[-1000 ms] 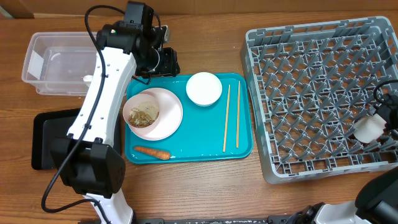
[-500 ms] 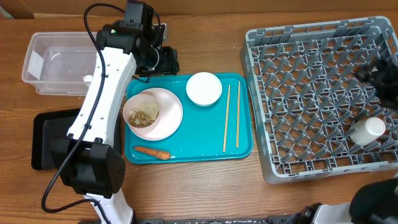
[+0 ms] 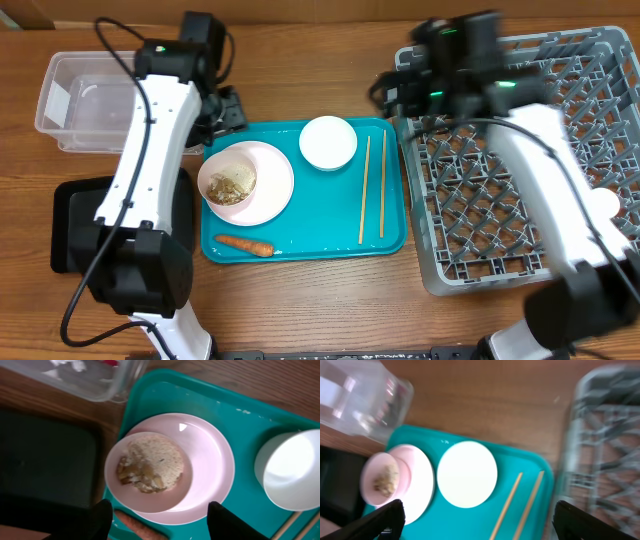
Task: Sort waste into correct bins and load items into the dishwasher
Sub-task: 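Grasp the white bowl on the teal tray with the right gripper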
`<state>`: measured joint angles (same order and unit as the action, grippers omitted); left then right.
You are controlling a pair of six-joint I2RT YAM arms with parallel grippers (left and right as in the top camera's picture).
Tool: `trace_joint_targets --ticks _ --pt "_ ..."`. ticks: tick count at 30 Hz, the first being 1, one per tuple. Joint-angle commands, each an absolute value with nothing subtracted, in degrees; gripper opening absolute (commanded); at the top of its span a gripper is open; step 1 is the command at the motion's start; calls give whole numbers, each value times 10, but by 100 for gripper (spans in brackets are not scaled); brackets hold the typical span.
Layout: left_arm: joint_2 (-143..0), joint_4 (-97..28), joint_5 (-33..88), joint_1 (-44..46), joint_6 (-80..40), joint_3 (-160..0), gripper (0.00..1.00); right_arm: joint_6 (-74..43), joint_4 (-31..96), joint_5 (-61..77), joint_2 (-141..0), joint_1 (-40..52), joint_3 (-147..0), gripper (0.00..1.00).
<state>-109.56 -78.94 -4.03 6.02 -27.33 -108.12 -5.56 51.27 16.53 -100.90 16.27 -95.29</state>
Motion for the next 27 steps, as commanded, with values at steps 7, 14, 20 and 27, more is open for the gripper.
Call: trace_joint_targets --ticks 7,14,20,27 --pt "-1067 -795 -64 49 -298 -1089 63 -140 472 78 -1177 242 -960 74" --pt "-1067 -796 -64 49 -298 -1089 65 -168 474 76 -1235 248 -960 40" --pt "-1067 -795 -64 49 -298 -1089 65 -168 485 73 -1213 236 -992 4" --pt "-1067 -796 -64 49 -298 -1089 65 -129 603 -32 -1138 182 -1155 4"
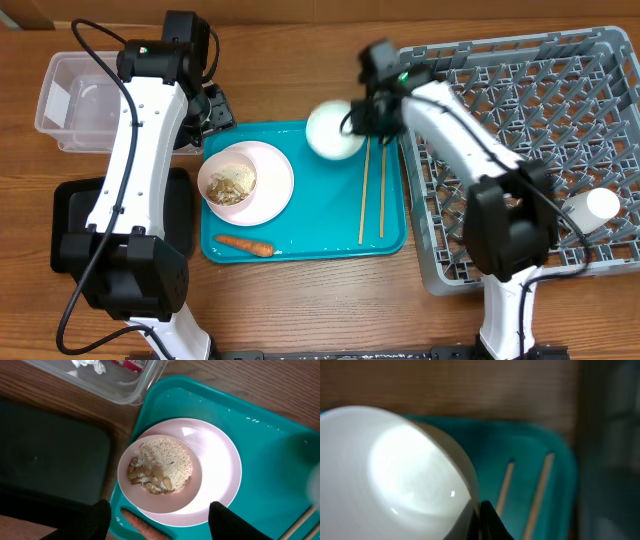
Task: Sort waste into correct bins and load items into the dishwasher
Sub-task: 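Grasp the white bowl on the teal tray with the right gripper, then carry the white bowl into the dish rack and release it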
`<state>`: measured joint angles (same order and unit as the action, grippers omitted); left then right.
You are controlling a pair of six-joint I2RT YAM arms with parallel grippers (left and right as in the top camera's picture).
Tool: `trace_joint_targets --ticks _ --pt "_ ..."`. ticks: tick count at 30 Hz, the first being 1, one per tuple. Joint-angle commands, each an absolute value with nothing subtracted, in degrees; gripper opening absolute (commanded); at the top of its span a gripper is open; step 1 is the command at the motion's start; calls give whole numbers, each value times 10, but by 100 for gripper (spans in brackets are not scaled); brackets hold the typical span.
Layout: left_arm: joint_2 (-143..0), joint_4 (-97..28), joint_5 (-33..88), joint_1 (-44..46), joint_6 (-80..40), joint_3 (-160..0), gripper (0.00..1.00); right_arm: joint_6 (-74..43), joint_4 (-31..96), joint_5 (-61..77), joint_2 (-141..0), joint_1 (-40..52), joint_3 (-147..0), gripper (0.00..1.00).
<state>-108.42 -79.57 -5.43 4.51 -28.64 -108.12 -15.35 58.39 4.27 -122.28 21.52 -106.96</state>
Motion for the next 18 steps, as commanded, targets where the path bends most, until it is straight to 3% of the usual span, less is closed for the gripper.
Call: trace_joint_targets --ticks 1,12,18 --pt "-1067 -797 -64 49 -297 -1089 65 -127 619 -69 -1126 172 -1176 4" --pt "-1067 -792 -60 49 -296 -1089 66 -155 637 -611 -1061 4 -1200 4" --pt "-1067 -787 -57 49 -296 -1089 66 -202 609 -686 -1081 -107 -1157 4"
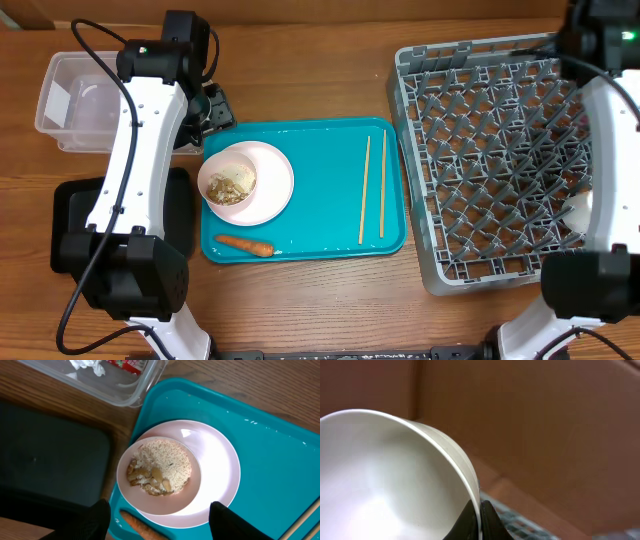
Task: Sort waste into correct bins and load items into the dishwasher
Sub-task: 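Carry the white bowl into the dish rack and release it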
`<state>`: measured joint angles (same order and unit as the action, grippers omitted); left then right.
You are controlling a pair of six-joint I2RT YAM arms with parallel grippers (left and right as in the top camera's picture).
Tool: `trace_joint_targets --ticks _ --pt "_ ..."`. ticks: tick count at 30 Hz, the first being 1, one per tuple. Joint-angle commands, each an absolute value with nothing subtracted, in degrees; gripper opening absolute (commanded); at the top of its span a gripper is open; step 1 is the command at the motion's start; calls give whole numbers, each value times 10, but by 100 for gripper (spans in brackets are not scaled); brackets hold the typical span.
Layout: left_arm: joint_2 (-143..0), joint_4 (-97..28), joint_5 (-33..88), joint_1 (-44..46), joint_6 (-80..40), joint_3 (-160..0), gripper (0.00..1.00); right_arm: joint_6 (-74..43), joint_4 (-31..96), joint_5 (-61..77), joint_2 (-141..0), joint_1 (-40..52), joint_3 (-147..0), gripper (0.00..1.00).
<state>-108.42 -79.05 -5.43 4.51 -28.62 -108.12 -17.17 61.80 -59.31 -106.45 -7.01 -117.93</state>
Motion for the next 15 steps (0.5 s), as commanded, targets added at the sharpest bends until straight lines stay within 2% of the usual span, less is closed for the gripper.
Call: trace_joint_targets --ticks 1,7,15 --pt "-1067 -787 -56 49 -296 -1089 66 -202 605 -688 -1086 -124 -1148 4" --pt "-1067 -780 -54 49 -298 -1089 66 -202 584 -721 -1149 -193 -1108 4" --pt "-1067 -761 -40 49 -298 -1089 68 -202 562 -715 -1227 -196 -1107 4"
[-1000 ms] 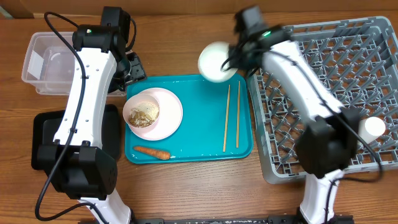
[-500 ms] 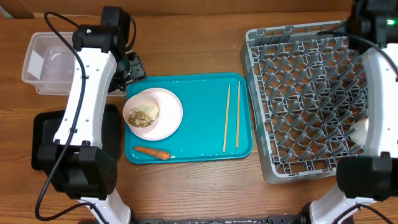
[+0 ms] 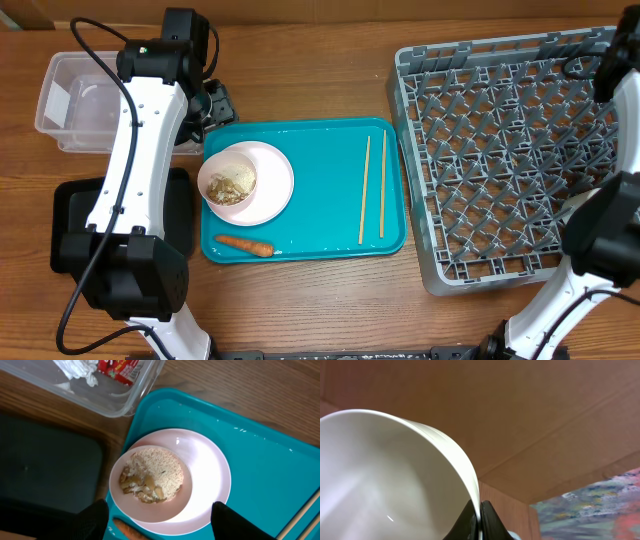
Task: Sort waste into correct bins and load items into the dishwasher
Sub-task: 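Carry the white bowl into the dish rack and release it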
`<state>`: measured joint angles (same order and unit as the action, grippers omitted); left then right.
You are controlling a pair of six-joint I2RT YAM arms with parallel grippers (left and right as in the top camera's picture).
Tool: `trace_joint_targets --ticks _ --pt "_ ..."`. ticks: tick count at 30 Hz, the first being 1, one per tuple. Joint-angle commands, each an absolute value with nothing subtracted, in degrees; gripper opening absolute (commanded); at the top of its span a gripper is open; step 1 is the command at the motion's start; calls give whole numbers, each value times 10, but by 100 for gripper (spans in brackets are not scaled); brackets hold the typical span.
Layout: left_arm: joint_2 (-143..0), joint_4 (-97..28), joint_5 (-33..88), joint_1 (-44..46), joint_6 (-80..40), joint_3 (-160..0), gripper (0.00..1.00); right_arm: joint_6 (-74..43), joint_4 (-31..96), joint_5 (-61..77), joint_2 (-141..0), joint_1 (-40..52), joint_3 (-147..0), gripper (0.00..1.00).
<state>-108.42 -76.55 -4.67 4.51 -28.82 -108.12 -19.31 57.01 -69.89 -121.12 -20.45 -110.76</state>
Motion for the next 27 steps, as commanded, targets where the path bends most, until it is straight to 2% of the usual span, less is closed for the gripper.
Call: trace_joint_targets --ticks 1,13,16,22,23,24,25,27 --pt "-1067 -758 -40 49 -298 -1089 68 -202 560 -709 -1236 -193 -1107 4" --pt "-1067 -748 -39 49 -298 -1089 68 -202 568 -633 -1283 -133 -1106 4" --pt "-1067 -753 -35 49 -298 -1089 70 -202 579 -615 -1283 -111 -1106 11" --pt "-1067 -759 -36 49 -296 -1089 72 -202 640 -596 -1283 -64 -1106 36" --pt "-1067 -759 -36 49 -295 -1089 72 -203 652 -596 -1283 -56 -1106 46" --pt "-1067 -759 -35 49 -293 -1089 72 -203 666 -596 -1283 -48 -1106 63" --pt "-1067 -759 -35 49 -290 -1089 72 -210 677 -597 -1283 -42 -1106 76" --pt "-1067 -759 -36 49 -282 -1089 72 -225 701 -592 -1277 -32 -1107 87"
